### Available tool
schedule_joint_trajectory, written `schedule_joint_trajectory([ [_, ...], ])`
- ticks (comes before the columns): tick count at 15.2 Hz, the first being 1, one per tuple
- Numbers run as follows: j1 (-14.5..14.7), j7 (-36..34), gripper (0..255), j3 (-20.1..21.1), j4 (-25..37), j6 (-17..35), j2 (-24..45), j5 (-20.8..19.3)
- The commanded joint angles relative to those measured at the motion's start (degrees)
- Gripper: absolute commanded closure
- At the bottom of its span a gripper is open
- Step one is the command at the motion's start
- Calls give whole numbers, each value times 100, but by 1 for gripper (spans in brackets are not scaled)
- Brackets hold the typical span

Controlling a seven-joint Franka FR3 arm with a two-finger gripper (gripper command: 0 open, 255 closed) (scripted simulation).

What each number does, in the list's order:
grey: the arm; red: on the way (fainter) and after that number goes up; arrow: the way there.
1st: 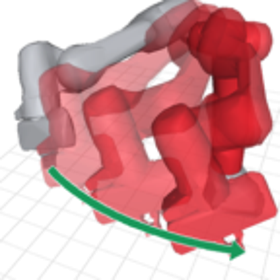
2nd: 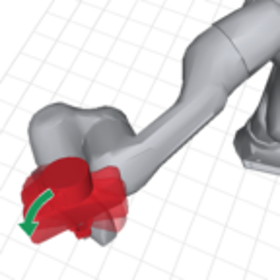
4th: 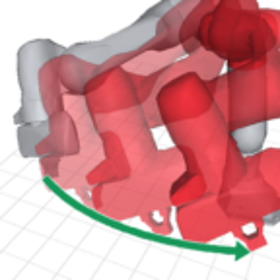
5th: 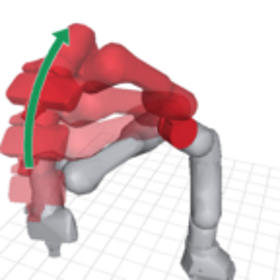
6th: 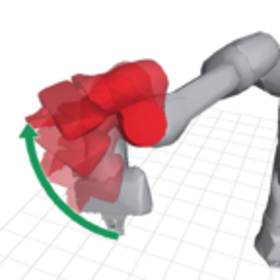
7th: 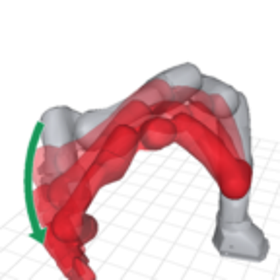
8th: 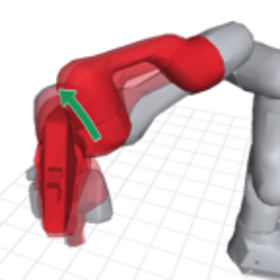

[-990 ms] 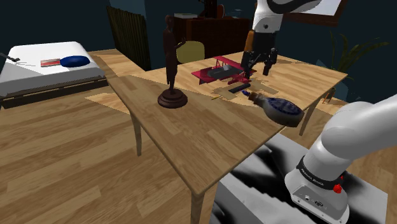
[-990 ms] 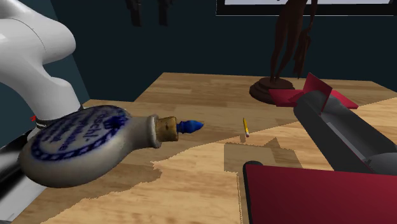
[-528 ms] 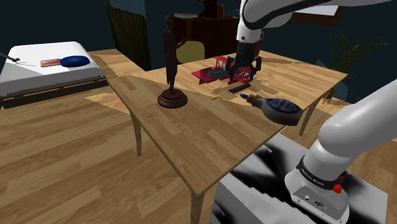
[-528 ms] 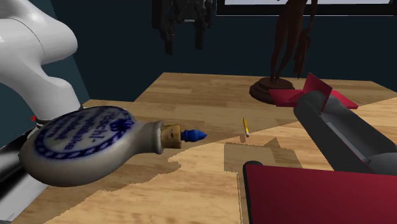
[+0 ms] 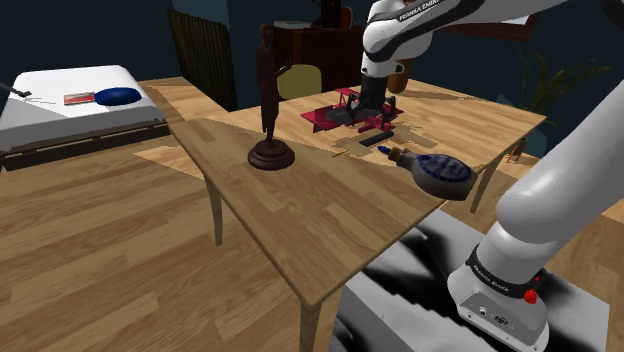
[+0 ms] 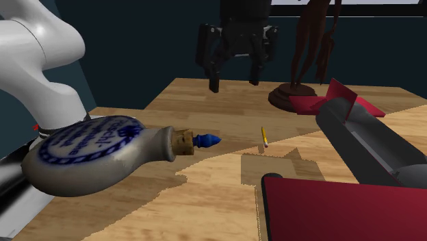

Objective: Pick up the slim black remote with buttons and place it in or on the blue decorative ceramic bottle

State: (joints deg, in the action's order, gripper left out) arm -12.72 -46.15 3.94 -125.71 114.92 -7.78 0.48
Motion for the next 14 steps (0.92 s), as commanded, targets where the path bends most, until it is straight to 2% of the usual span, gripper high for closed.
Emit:
schedule_joint_trajectory([
  [1,-107,-374,0,-58,217,178,366,-36],
  [14,-668,-2365,0,-723,1497,966,2265,-10],
])
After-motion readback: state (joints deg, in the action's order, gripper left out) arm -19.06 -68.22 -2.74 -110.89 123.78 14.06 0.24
